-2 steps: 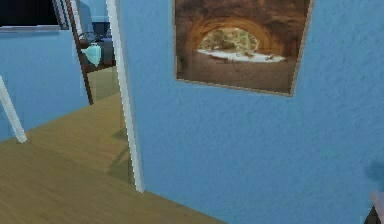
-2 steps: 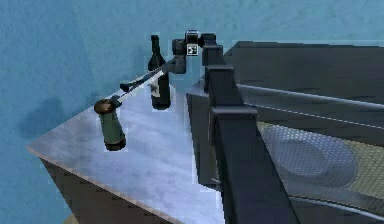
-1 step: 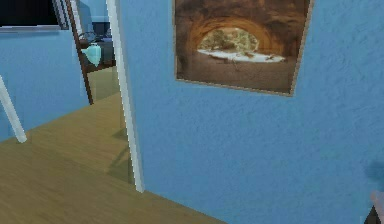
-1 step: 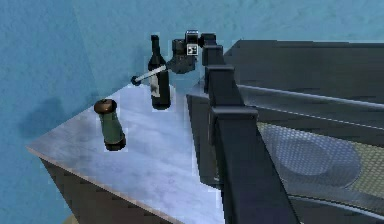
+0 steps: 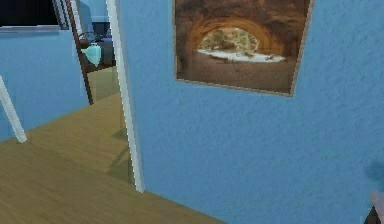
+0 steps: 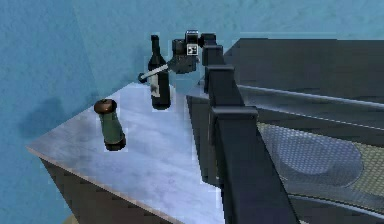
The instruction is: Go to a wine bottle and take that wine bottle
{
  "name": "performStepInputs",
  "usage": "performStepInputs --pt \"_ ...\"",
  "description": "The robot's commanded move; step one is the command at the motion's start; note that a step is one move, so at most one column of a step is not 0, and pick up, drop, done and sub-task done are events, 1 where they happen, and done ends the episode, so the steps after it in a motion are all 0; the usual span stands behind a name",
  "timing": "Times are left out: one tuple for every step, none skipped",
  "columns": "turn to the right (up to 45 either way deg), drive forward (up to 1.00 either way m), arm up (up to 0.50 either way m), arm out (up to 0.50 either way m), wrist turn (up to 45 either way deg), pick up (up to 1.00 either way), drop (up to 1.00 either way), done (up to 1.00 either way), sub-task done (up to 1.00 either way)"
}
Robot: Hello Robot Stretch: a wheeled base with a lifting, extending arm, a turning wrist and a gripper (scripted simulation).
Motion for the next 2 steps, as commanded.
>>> performStepInputs --pt "0.0 0.0 0.0 0.0 0.0 1.0 0.0 0.0 0.0" --pt "0.0 0.0 0.0 0.0 0.0 0.0 0.0 1.0 0.0"
